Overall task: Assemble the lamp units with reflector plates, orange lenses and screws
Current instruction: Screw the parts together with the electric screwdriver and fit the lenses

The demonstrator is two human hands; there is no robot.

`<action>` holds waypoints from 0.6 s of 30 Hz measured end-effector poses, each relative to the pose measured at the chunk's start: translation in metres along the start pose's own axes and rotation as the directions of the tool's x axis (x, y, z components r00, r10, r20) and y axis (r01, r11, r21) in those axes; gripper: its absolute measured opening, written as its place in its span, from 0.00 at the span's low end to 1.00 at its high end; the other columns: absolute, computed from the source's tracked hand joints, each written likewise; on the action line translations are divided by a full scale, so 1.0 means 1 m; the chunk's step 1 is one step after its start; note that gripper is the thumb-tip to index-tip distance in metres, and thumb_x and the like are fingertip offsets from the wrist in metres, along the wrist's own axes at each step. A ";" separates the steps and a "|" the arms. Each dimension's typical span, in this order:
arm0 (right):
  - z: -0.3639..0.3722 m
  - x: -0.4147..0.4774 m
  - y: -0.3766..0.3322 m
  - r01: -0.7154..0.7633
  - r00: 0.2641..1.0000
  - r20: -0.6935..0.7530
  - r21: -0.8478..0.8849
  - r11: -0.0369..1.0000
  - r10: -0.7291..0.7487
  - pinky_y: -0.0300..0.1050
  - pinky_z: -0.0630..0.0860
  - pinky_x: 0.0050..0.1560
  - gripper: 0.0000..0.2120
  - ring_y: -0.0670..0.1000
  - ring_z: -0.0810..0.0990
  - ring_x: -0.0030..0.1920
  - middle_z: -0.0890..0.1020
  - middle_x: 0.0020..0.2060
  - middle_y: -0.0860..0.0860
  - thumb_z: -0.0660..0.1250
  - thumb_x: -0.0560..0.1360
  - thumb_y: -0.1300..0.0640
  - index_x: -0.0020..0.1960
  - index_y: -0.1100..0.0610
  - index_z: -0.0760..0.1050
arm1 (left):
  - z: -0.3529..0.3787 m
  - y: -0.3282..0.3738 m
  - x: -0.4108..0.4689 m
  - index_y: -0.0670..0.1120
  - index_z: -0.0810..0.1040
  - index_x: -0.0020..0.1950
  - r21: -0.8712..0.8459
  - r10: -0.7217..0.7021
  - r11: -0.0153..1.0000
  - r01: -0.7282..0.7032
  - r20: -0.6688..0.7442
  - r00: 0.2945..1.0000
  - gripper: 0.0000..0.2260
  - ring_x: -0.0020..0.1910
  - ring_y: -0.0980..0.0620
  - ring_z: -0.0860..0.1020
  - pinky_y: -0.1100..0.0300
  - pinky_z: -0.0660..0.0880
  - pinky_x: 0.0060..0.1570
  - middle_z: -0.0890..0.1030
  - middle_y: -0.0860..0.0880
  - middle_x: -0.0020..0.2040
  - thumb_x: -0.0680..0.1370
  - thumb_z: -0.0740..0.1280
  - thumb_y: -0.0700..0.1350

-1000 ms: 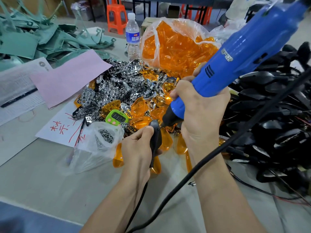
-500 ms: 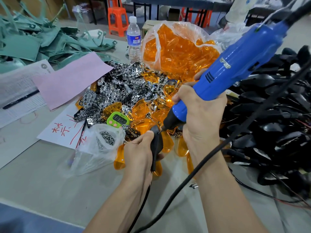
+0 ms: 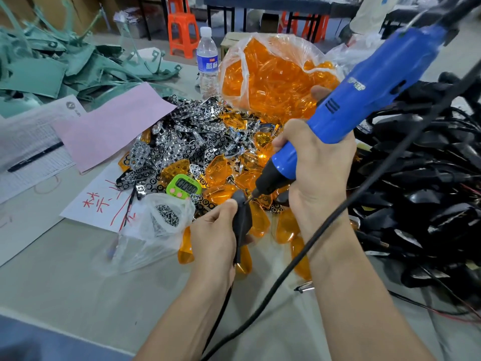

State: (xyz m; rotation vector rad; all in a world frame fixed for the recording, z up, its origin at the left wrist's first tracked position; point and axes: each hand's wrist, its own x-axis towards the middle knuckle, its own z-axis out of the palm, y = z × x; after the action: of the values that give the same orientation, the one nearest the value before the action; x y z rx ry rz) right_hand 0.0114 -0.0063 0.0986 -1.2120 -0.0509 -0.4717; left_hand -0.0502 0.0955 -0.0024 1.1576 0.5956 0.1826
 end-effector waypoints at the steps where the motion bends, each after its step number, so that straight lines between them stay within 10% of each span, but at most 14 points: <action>1: 0.001 0.000 -0.004 0.024 1.000 0.015 0.046 0.999 -0.025 0.46 0.80 0.37 0.19 0.52 0.80 0.31 0.79 0.32 0.55 0.69 0.74 0.71 0.65 0.68 0.72 | 0.000 0.003 0.001 0.51 0.88 0.37 0.001 0.012 1.000 -0.012 0.003 1.000 0.14 0.31 0.51 0.82 0.57 0.79 0.29 0.85 0.46 0.35 0.82 0.70 0.47; 7: -0.016 0.017 -0.021 0.079 0.996 0.042 -0.002 0.997 -0.079 0.49 0.79 0.36 0.18 0.54 0.80 0.31 0.78 0.33 0.51 0.72 0.73 0.66 0.61 0.58 0.74 | -0.016 0.025 0.014 0.51 0.88 0.39 -0.016 0.073 0.997 -0.072 0.052 0.996 0.13 0.32 0.51 0.84 0.57 0.81 0.31 0.86 0.50 0.36 0.82 0.70 0.47; 14: -0.048 0.008 0.023 -0.413 0.867 0.045 -0.494 0.765 0.496 0.50 0.82 0.38 0.16 0.51 0.80 0.33 0.79 0.39 0.56 0.74 0.73 0.59 0.58 0.52 0.74 | -0.031 0.040 0.019 0.46 0.86 0.52 -0.143 0.162 0.980 -0.140 0.157 0.974 0.08 0.47 0.47 0.86 0.51 0.84 0.45 0.87 0.44 0.48 0.79 0.69 0.45; 18: -0.052 -0.007 0.053 -0.470 0.782 0.032 -0.624 0.624 0.622 0.63 0.84 0.50 0.19 0.56 0.81 0.41 0.80 0.49 0.57 0.70 0.73 0.58 0.61 0.48 0.70 | -0.042 0.063 0.012 0.62 0.88 0.50 0.109 0.523 0.852 -0.512 -0.209 0.826 0.11 0.44 0.62 0.85 0.64 0.82 0.45 0.87 0.63 0.45 0.73 0.72 0.48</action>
State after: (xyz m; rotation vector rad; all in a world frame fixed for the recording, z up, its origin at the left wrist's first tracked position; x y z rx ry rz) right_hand 0.0135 -0.0374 0.0304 -1.8124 0.2797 0.2542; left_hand -0.0519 0.1608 0.0389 1.3382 0.4763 0.7865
